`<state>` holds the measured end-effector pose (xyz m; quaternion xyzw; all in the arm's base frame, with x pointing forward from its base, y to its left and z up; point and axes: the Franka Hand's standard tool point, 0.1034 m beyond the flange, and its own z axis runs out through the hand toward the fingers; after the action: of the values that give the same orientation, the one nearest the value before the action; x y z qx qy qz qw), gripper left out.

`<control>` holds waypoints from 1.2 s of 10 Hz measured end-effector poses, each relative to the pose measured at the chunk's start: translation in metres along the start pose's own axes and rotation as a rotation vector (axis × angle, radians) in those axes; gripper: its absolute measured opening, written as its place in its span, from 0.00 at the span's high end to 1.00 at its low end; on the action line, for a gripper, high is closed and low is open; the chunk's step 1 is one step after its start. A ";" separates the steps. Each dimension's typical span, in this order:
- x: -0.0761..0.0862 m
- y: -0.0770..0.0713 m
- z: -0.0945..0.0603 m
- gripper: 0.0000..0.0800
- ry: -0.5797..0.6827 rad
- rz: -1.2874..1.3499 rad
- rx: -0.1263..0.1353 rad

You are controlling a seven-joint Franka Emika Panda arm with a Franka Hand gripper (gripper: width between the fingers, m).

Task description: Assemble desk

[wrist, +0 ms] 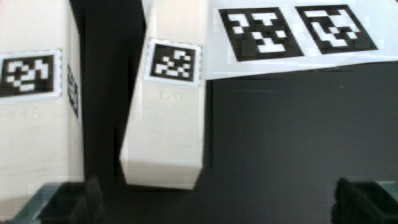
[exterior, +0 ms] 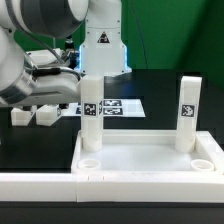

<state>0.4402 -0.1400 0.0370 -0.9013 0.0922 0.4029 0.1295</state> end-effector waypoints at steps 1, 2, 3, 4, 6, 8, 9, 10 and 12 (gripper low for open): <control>0.000 0.000 0.000 0.19 0.001 -0.001 -0.001; 0.000 0.000 0.000 0.19 0.000 -0.001 -0.001; 0.000 0.000 0.000 0.19 0.000 -0.001 -0.001; 0.000 0.000 0.002 0.19 -0.004 0.000 0.000; -0.005 -0.002 0.012 0.19 -0.033 0.015 0.002; -0.005 -0.002 0.012 0.19 -0.034 0.019 0.002; -0.005 -0.002 0.012 0.19 -0.034 0.019 0.002; -0.005 -0.002 0.012 0.19 -0.034 0.019 0.002; -0.006 -0.002 0.014 0.19 -0.037 0.020 0.003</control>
Offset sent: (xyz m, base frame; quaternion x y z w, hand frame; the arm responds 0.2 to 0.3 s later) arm 0.0000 0.0000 0.0000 0.0000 0.0000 0.0000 1.0000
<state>0.4272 -0.1338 0.0329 -0.8926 0.0993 0.4207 0.1284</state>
